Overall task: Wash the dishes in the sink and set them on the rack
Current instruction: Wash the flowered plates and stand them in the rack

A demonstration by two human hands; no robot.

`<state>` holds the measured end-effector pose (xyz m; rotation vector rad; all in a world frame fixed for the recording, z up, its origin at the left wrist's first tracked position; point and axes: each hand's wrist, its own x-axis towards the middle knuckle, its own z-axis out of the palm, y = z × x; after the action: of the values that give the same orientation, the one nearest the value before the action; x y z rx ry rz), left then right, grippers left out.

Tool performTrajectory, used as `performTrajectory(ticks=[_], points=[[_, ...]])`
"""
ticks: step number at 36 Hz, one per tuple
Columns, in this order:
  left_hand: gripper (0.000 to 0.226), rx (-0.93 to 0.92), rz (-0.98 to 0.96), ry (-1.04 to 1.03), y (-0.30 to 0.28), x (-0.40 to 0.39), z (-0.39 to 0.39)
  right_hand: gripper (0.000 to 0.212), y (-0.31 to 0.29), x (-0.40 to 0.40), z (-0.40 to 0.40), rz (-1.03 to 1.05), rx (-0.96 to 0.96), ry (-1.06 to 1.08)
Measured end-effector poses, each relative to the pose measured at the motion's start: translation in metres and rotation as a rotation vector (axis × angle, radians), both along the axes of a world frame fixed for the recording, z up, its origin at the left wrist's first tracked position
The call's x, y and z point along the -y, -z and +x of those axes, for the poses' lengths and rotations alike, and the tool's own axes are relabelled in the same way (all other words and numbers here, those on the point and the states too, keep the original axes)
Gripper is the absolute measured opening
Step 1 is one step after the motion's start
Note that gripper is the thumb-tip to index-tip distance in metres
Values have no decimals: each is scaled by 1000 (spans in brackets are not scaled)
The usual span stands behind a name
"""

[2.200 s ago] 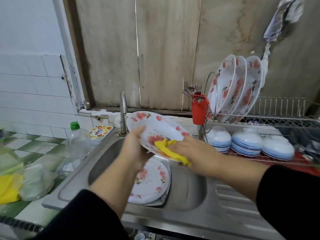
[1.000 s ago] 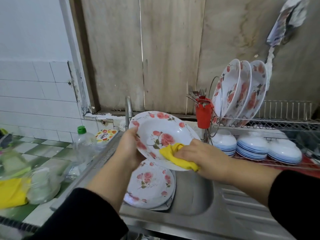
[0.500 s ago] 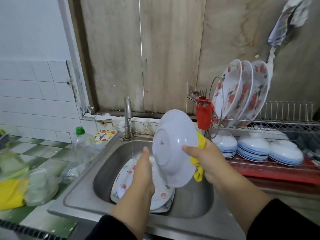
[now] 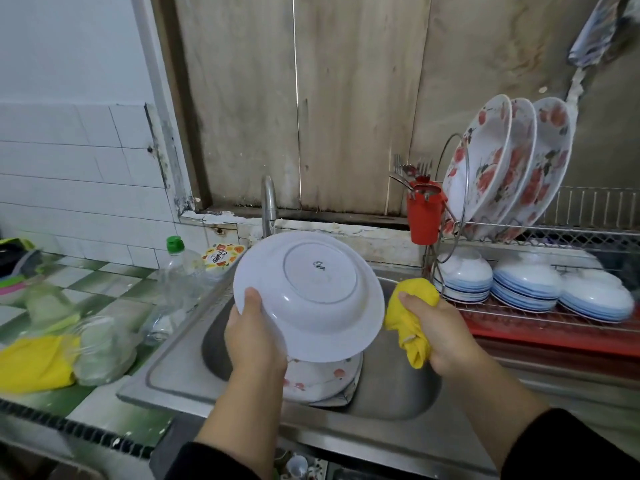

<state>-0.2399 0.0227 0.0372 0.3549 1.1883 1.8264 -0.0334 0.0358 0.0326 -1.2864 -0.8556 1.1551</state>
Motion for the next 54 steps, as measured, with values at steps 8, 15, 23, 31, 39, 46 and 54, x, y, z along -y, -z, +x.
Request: performTrajectory(ticks=[8, 15, 23, 31, 39, 46, 54], points=[[13, -326, 53, 114, -13, 15, 22, 43, -25, -18, -48, 396, 761, -175], [13, -459, 29, 60, -18, 13, 8, 42, 22, 6, -35, 786, 865, -323], [9, -503, 2, 124, -30, 11, 23, 45, -32, -31, -46, 585, 925, -190], [40, -572, 39, 90, -43, 7, 23, 54, -33, -13, -53, 1007, 1205, -466], [47, -604, 43, 148, -52, 10, 30, 65, -42, -27, -56, 1003, 1139, -243], [31, -557, 39, 231, -50, 4, 25, 38, -46, -49, -40, 937, 1029, -284], [24, -156, 9, 146, -46, -6, 15, 40, -22, -41, -12, 380, 505, -163]])
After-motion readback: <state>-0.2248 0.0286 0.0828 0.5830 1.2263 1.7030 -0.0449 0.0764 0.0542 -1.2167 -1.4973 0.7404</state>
